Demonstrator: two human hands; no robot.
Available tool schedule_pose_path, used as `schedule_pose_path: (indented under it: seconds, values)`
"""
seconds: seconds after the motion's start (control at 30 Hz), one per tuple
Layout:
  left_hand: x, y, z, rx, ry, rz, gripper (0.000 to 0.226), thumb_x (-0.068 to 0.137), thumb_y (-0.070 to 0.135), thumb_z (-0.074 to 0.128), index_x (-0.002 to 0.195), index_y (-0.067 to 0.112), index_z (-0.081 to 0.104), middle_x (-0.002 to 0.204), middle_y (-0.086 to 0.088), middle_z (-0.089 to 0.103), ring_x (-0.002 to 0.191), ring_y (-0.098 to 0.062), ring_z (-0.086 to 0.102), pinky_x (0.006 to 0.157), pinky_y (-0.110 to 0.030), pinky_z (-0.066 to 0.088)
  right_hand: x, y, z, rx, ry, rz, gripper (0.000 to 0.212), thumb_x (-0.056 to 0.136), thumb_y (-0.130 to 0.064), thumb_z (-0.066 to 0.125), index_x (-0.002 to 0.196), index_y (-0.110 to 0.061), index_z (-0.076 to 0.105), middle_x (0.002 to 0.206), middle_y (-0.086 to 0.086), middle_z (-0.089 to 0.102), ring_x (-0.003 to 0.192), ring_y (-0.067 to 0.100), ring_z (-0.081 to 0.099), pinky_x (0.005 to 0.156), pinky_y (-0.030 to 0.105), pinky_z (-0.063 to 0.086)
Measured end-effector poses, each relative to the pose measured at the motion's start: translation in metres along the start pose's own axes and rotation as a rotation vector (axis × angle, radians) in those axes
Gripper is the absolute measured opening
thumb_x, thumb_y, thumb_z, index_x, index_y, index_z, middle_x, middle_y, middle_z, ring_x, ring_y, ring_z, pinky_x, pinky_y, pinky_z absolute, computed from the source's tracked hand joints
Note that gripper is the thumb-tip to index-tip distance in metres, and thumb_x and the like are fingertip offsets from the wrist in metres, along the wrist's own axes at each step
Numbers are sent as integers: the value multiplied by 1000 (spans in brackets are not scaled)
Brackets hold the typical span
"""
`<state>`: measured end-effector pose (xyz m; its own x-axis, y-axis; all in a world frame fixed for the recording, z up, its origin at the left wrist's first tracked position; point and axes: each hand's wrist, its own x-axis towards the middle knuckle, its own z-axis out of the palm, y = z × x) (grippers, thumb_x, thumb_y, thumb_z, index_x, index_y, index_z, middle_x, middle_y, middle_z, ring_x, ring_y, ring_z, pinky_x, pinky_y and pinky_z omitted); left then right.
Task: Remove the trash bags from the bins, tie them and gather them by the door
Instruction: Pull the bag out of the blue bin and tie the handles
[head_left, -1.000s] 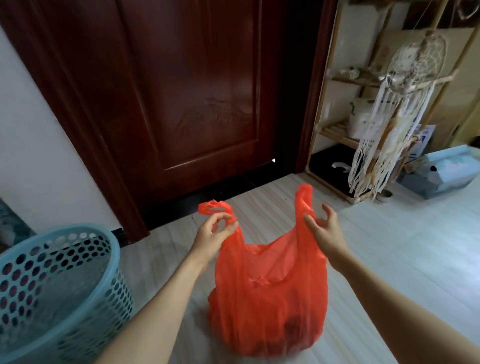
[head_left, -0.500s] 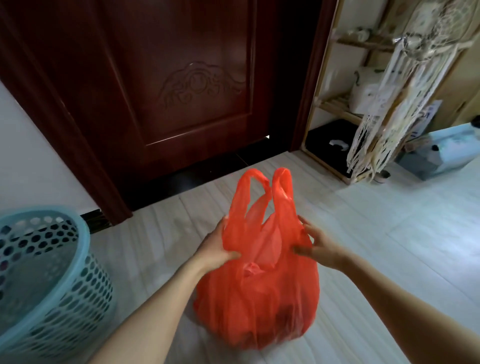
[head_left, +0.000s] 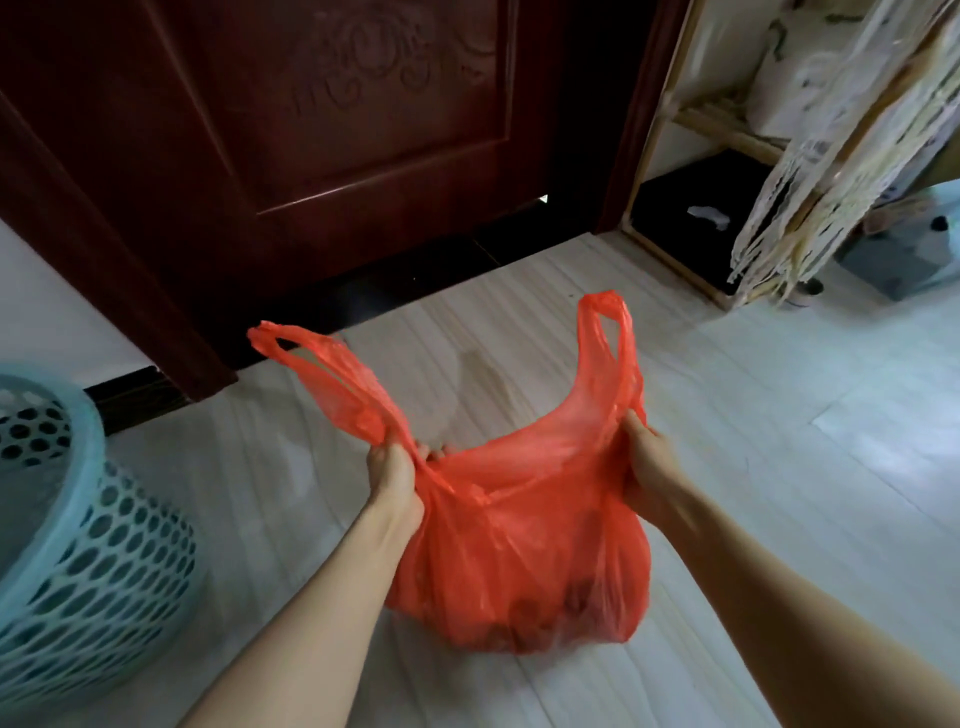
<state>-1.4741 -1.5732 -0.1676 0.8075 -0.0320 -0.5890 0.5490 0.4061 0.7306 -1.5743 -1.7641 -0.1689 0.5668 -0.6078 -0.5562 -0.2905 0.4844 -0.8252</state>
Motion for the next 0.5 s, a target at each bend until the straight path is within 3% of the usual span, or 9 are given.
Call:
schedule_pose_path:
  seconds: [0.07, 0.17, 0.2, 0.27, 0.33, 0.4, 0.5]
  values:
    - [1, -1, 4, -67, -48, -93, 33, 93, 11, 26, 61, 18, 32, 33, 2, 30, 22, -10, 30, 57, -30, 40, 2, 1, 2, 73, -25, 27, 28, 95, -30, 40, 82, -16, 61, 57, -4, 68, 49, 5, 64, 54, 23, 53]
    - [-9, 1, 11, -100, -182, -197, 19, 72, 9, 37, 54, 16, 35, 35, 1, 37, 34, -15, 38, 59, -29, 39, 2, -5, 10, 150, 55, 8, 32, 97, -30, 35, 82, -16, 59, 56, 0, 66, 59, 14, 61, 58, 26, 49]
    - [-12, 1, 13, -55, -237, -214, 10, 59, 8, 42, 53, 14, 36, 38, 0, 40, 37, -15, 41, 57, -28, 40, 3, -6, 13, 127, 109, -10, 36, 98, -30, 32, 81, -12, 58, 62, 5, 63, 62, 17, 57, 61, 29, 47]
    - [-13, -1, 9, 154, -343, -194, 24, 44, 2, 52, 62, 13, 42, 48, -1, 41, 38, -13, 43, 47, -22, 40, 0, -4, 20, 95, 164, -43, 42, 97, -34, 29, 88, -5, 58, 75, 11, 59, 70, 23, 57, 67, 36, 49]
    - [-9, -8, 3, 492, -386, -46, 34, 64, -9, 57, 90, 11, 50, 63, 0, 46, 49, -13, 49, 45, -21, 42, -2, 1, 24, 140, 80, -49, 43, 96, -41, 32, 100, -6, 56, 81, 10, 59, 74, 24, 59, 71, 37, 52]
    - [-5, -15, -3, 734, -359, 133, 30, 81, -5, 57, 108, 9, 54, 76, 0, 56, 66, -17, 55, 58, -26, 46, -9, -3, 25, 251, -80, 32, 35, 93, -41, 41, 92, -11, 59, 69, 4, 62, 63, 17, 62, 63, 29, 54]
    - [2, -18, -10, 740, -185, 344, 16, 90, 9, 54, 95, 2, 68, 83, -9, 68, 79, -17, 63, 75, -26, 48, -17, -8, 27, 148, -199, 30, 17, 87, -12, 51, 72, -9, 56, 51, 4, 59, 44, 15, 59, 49, 24, 52]
